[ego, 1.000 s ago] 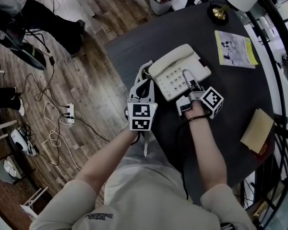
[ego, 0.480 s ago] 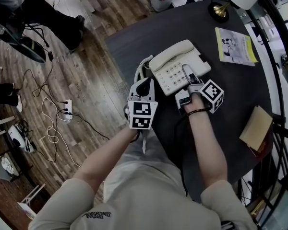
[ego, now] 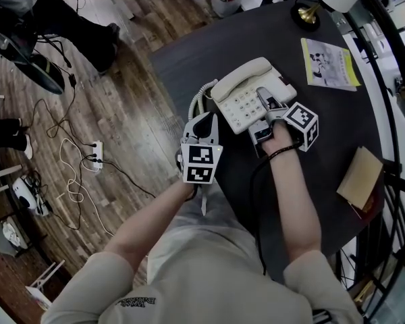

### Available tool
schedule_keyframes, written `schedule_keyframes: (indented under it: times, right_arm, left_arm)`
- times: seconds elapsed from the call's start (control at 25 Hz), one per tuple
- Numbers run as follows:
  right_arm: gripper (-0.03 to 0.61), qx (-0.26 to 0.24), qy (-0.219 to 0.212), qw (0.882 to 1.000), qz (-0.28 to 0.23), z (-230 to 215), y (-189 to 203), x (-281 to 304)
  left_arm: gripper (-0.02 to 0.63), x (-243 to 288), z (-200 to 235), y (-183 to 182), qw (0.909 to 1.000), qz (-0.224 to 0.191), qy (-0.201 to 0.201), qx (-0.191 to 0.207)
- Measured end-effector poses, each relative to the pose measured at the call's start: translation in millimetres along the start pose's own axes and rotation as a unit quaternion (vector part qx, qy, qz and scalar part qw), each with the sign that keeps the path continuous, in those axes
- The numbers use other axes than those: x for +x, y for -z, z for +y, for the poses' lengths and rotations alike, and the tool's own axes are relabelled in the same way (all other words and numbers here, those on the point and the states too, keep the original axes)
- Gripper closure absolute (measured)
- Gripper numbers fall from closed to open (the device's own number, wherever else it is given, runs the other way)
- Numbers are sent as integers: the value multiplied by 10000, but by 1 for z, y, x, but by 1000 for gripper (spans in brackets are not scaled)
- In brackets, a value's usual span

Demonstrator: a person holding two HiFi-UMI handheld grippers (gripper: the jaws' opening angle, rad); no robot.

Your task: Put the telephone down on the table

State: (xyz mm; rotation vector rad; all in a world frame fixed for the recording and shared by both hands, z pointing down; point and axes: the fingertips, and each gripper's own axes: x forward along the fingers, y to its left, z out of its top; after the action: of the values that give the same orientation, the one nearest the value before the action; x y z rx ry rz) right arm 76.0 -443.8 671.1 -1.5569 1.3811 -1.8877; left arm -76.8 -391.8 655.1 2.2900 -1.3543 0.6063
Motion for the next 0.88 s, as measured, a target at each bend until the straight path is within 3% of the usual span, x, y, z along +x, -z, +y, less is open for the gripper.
schedule_keyframes:
  times: [0.16, 0.4, 0.6, 0.76, 0.88]
  right_arm:
    - [287, -321, 346, 9988, 162, 5, 4, -2]
    - [258, -589, 1014, 9908, 677, -16, 31, -5]
    - [252, -587, 1263, 9865, 867, -35, 43, -9]
    - [242, -383, 1398, 9848, 955, -49, 49, -14]
    - [228, -243, 1486, 9838, 974, -60, 52, -17]
  left_arm:
    - [609, -6, -6, -4, 9994, -170, 168, 232]
    - [609, -20, -2, -4, 9995, -71, 161, 244]
    - [609, -25, -6, -7, 9987, -104, 224, 438]
    - [609, -34, -10, -11, 9994, -72, 299, 156]
    - [609, -43, -29, -27, 9970, -319, 525, 481]
